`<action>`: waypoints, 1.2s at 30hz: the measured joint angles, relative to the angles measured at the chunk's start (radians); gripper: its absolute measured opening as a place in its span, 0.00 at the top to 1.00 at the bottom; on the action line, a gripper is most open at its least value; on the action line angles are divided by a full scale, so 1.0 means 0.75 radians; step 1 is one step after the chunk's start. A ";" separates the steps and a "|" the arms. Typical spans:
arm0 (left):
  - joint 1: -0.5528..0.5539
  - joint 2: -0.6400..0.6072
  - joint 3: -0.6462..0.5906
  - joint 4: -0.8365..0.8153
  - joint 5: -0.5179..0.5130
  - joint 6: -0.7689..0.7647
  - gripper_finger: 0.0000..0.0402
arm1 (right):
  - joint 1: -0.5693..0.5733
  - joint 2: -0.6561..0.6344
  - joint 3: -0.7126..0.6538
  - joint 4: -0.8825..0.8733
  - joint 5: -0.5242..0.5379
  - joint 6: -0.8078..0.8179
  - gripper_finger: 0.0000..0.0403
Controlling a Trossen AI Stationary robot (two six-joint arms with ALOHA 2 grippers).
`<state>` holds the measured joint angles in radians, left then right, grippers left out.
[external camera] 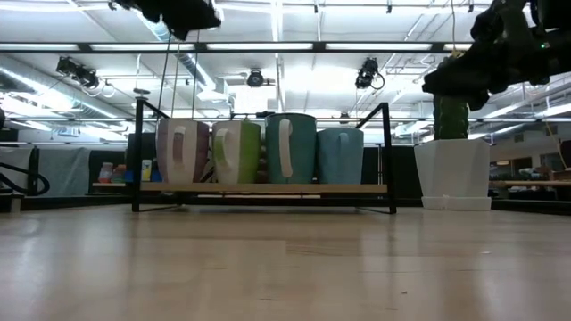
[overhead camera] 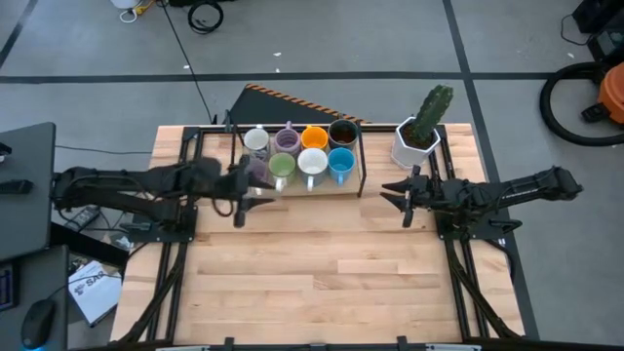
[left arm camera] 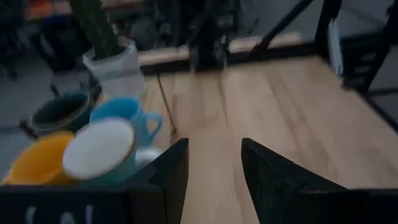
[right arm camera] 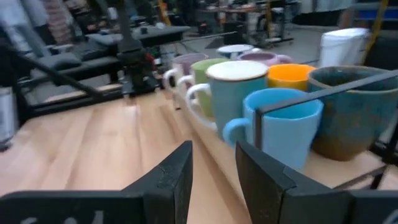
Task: Place coffee mugs
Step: Return to Home Position
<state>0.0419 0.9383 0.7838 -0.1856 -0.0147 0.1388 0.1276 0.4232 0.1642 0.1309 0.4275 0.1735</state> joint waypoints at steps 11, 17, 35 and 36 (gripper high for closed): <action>-0.055 -0.325 -0.312 0.158 -0.115 -0.021 0.62 | 0.002 -0.188 0.001 -0.051 -0.067 -0.120 0.68; -0.054 -0.444 -0.461 0.310 -0.139 -0.031 0.62 | 0.002 -0.228 -0.002 -0.272 0.022 -0.037 0.68; -0.062 -1.086 -0.910 0.578 0.020 -0.065 0.65 | 0.002 -0.286 -0.050 -0.155 0.023 0.289 0.68; -0.062 -1.133 -0.924 0.569 0.027 -0.065 0.66 | 0.002 -0.286 -0.050 -0.142 0.016 0.289 0.68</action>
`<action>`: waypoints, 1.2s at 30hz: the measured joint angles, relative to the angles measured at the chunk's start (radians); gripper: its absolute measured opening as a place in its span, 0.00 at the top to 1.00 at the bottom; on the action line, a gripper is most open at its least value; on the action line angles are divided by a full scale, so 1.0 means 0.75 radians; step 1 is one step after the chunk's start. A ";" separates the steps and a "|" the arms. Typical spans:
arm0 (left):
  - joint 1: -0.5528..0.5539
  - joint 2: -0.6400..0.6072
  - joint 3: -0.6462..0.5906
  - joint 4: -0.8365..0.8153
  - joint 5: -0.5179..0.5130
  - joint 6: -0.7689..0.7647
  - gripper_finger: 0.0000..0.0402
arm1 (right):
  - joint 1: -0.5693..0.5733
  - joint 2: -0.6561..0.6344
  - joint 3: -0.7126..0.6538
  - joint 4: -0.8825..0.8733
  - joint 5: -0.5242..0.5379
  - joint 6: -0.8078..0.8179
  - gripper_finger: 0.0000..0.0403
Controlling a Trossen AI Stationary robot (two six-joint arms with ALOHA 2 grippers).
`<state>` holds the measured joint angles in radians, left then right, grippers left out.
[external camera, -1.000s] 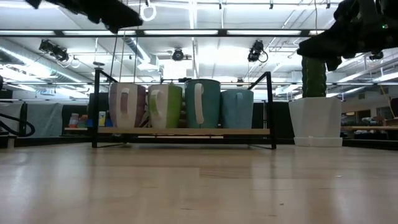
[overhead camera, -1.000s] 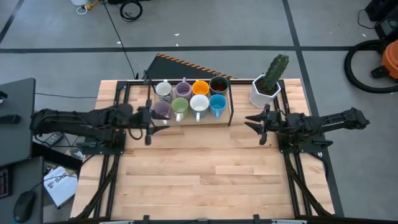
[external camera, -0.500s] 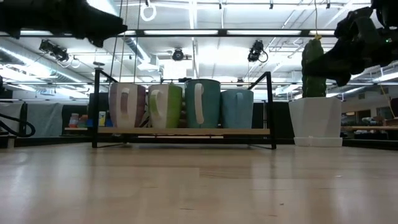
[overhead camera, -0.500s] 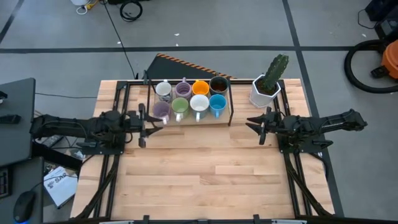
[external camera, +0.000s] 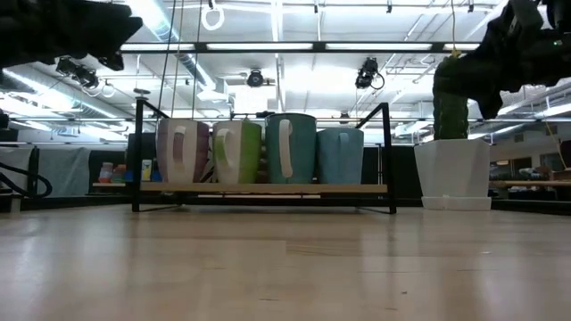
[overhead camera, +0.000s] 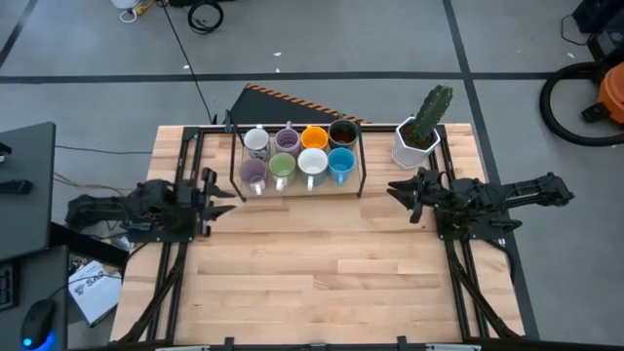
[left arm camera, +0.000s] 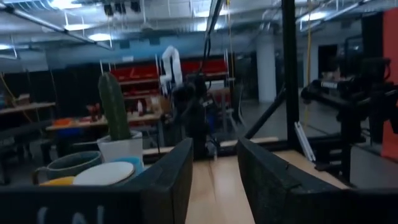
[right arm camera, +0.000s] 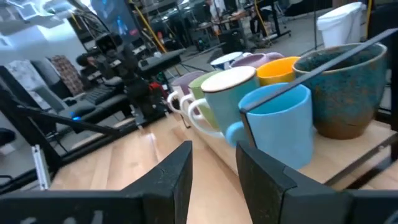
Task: Place coffee mugs
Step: Return to Home Position
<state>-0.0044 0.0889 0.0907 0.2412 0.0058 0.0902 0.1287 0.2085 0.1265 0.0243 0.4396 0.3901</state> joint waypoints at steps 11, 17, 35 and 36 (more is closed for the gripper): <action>0.000 -0.111 -0.043 -0.065 0.002 -0.046 0.75 | 0.000 0.007 0.000 0.020 -0.056 0.000 0.68; 0.001 -0.102 -0.043 -0.077 -0.001 -0.304 0.75 | 0.000 0.010 0.000 0.020 -0.060 0.000 0.68; 0.001 -0.101 -0.042 -0.079 -0.001 -0.349 0.75 | 0.000 0.010 0.000 0.022 -0.060 0.000 0.68; 0.001 -0.101 -0.042 -0.079 -0.001 -0.349 0.75 | 0.000 0.010 0.000 0.022 -0.060 0.000 0.68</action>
